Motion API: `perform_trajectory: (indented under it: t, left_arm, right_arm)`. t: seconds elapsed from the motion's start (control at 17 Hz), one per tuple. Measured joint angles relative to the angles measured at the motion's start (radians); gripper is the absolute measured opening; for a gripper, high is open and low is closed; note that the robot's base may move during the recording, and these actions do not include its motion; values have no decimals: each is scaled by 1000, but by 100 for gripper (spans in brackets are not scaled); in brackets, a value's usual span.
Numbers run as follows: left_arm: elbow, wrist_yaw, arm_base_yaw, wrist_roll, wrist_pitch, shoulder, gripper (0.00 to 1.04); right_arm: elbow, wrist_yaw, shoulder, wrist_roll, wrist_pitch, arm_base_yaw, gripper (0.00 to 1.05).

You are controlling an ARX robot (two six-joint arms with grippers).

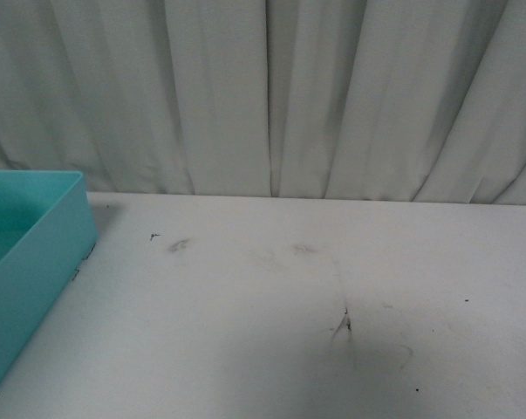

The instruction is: Wind up and store yellow beetle toy

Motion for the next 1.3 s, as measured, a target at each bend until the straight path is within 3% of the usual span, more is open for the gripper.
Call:
perform_trajectory:
  t: [0.29, 0.53, 0.71, 0.88, 1.06, 1.12, 1.18, 1.3]
  left_arm:
    - [0, 20, 6, -10, -13, -4, 100]
    - [0, 70, 6, -35, -24, -55, 98]
    - [7, 204, 15, -138, -43, -124, 98]
    - [9, 344, 68, -305, 79, -248, 98]
    - [-62, 385, 109, -375, 166, -391, 98]
    - [-164, 373, 107, -433, 406, -447, 93]
    - [-365, 322, 80, -554, 730, -550, 78]
    - [-610, 267, 3, -663, 1048, -679, 57]
  right_arm:
    - [0, 0, 0, 0, 0, 0, 98]
    - [0, 0, 0, 0, 0, 0, 98]
    - [0, 0, 0, 0, 0, 0, 98]
    - [0, 0, 0, 0, 0, 0, 98]
    - [0, 0, 0, 0, 0, 0, 98]
    - [0, 0, 0, 0, 0, 0, 98]
    - [0, 0, 0, 0, 0, 0, 98]
    - [0, 0, 0, 0, 0, 0, 98]
